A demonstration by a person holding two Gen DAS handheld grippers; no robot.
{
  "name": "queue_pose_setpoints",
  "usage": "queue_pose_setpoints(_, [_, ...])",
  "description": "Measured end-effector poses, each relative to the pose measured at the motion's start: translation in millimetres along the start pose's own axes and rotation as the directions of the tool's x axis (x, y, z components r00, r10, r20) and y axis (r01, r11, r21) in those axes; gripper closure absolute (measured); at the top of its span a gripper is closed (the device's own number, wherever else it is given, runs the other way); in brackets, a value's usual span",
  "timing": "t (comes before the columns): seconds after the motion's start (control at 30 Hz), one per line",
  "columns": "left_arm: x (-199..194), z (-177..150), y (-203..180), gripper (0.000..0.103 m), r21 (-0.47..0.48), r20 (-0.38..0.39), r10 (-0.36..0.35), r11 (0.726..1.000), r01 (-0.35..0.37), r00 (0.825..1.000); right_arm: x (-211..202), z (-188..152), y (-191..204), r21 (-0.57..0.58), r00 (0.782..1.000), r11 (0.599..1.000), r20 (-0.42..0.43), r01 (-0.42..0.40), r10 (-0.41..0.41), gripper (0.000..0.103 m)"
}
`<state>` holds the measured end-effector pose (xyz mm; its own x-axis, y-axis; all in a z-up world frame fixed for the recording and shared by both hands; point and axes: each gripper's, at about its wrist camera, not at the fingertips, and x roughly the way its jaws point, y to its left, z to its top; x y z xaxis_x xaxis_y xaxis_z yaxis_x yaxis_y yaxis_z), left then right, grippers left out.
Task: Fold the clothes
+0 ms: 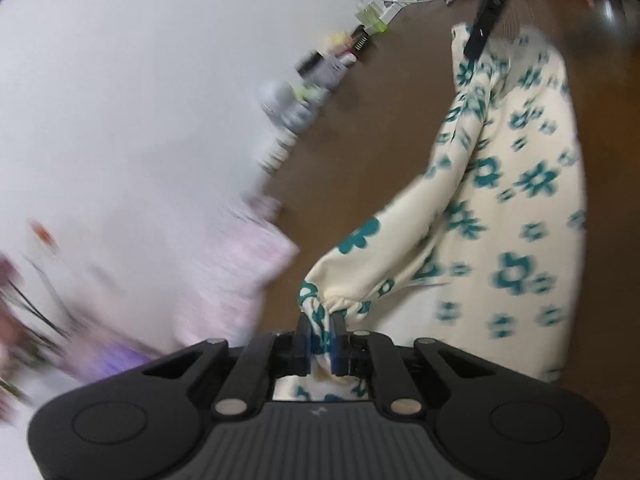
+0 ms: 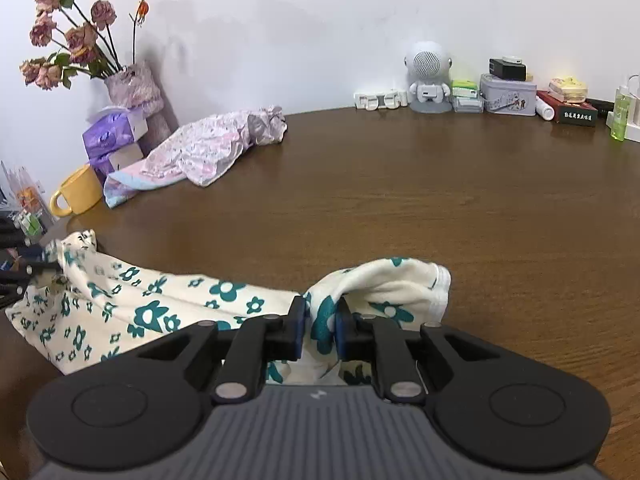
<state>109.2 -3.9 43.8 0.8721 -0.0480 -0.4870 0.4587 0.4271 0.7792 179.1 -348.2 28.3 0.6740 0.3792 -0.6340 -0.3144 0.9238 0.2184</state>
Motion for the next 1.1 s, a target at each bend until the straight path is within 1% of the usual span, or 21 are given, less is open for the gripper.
queue_pose_setpoints(0.07, [2, -7, -16, 0.095, 0.1, -0.005, 0.018, 0.995, -0.018, 1.0, -1, 0, 0, 0.0, 1.0, 1.0, 0.007, 0.003, -0.003, 0.089])
queue_pose_setpoints(0.13, [2, -18, -34, 0.094, 0.188, -0.009, -0.001, 0.982, 0.003, 1.0, -1, -3, 1, -0.011, 1.0, 1.0, 0.004, 0.001, -0.001, 0.089])
queue_pose_setpoints(0.2, [1, -29, -50, 0.092, 0.253, -0.008, -0.019, 0.967, 0.021, 1.0, -1, -6, 3, -0.021, 1.0, 1.0, 0.0, 0.0, 0.0, 0.089])
queue_pose_setpoints(0.23, [-1, -33, -53, 0.091, 0.266, -0.006, -0.021, 0.964, 0.022, 1.0, -1, -7, 3, -0.025, 1.0, 1.0, -0.001, 0.0, 0.0, 0.089])
queue_pose_setpoints(0.3, [-4, -38, -53, 0.09, 0.257, -0.007, -0.027, 0.966, 0.028, 1.0, -2, -9, 4, -0.031, 1.0, 1.0, -0.002, 0.001, -0.001, 0.089])
queue_pose_setpoints(0.37, [-9, -41, -46, 0.087, 0.224, 0.0, -0.054, 0.973, 0.052, 0.999, -4, -11, 6, -0.037, 1.0, 0.999, -0.003, 0.002, -0.002, 0.089])
queue_pose_setpoints(0.43, [-15, -45, -36, 0.077, 0.179, -0.002, -0.085, 0.98, 0.084, 0.996, -6, -11, 7, -0.046, 1.0, 0.999, -0.002, 0.005, -0.005, 0.089])
queue_pose_setpoints(0.47, [-19, -46, -32, 0.076, 0.156, 0.0, -0.105, 0.982, 0.103, 0.995, -8, -11, 8, -0.051, 1.0, 0.999, -0.001, 0.007, -0.007, 0.089])
queue_pose_setpoints(0.53, [-29, -49, -18, 0.068, 0.069, 0.021, -0.146, 0.987, 0.144, 0.989, -10, -12, 10, -0.059, 1.0, 0.998, -0.001, 0.009, -0.009, 0.089])
queue_pose_setpoints(0.57, [-34, -49, -9, 0.065, 0.0, 0.046, -0.164, 0.986, 0.164, 0.985, -12, -12, 10, -0.061, 1.0, 0.998, 0.0, 0.01, -0.01, 0.089])
queue_pose_setpoints(0.6, [-39, -49, 2, 0.057, -0.075, 0.075, -0.178, 0.98, 0.183, 0.981, -13, -11, 10, -0.059, 1.0, 0.998, 0.0, 0.009, -0.009, 0.089])
queue_pose_setpoints(0.63, [-40, -47, 14, 0.049, -0.163, 0.11, -0.184, 0.966, 0.201, 0.977, -14, -11, 9, -0.056, 1.0, 0.998, 0.0, 0.007, -0.007, 0.089])
queue_pose_setpoints(0.7, [-35, -43, 35, 0.045, -0.327, 0.164, -0.185, 0.916, 0.231, 0.969, -14, -9, 8, -0.047, 1.0, 0.999, 0.0, 0.005, -0.005, 0.089])
queue_pose_setpoints(0.77, [-24, -37, 52, 0.046, -0.468, 0.195, -0.191, 0.844, 0.263, 0.962, -14, -7, 6, -0.033, 1.0, 0.999, -0.003, 0.0, 0.0, 0.089])
queue_pose_setpoints(0.83, [-7, -33, 64, 0.046, -0.592, 0.206, -0.204, 0.753, 0.288, 0.957, -16, -4, 6, -0.015, 1.0, 1.0, -0.001, -0.009, 0.009, 0.089])
queue_pose_setpoints(0.87, [3, -32, 69, 0.047, -0.647, 0.204, -0.21, 0.704, 0.293, 0.956, -18, -3, 5, -0.007, 1.0, 1.0, 0.001, -0.014, 0.014, 0.089])
queue_pose_setpoints(0.9, [13, -32, 72, 0.054, -0.687, 0.189, -0.225, 0.665, 0.292, 0.956, -19, -3, 5, -0.001, 1.0, 1.0, 0.002, -0.016, 0.016, 0.089])
queue_pose_setpoints(0.93, [23, -32, 73, 0.069, -0.714, 0.169, -0.252, 0.636, 0.295, 0.953, -20, -3, 4, -0.003, 1.0, 1.0, 0.0, -0.009, 0.009, 0.089])
queue_pose_setpoints(0.97, [33, -33, 73, 0.078, -0.732, 0.146, -0.279, 0.614, 0.294, 0.949, -19, -6, 3, -0.008, 1.0, 1.0, -0.009, 0.003, -0.003, 0.089])
queue_pose_setpoints(1.0, [42, -34, 70, 0.09, -0.739, 0.119, -0.307, 0.607, 0.29, 0.944, -17, -8, 3, -0.013, 1.0, 1.0, -0.018, 0.015, -0.015, 0.089])
queue_pose_setpoints(1.1, [58, -42, 56, 0.089, -0.749, 0.049, -0.379, 0.598, 0.285, 0.924, -21, -13, -2, 0.014, 1.0, 1.0, -0.015, 0.018, -0.018, 0.089])
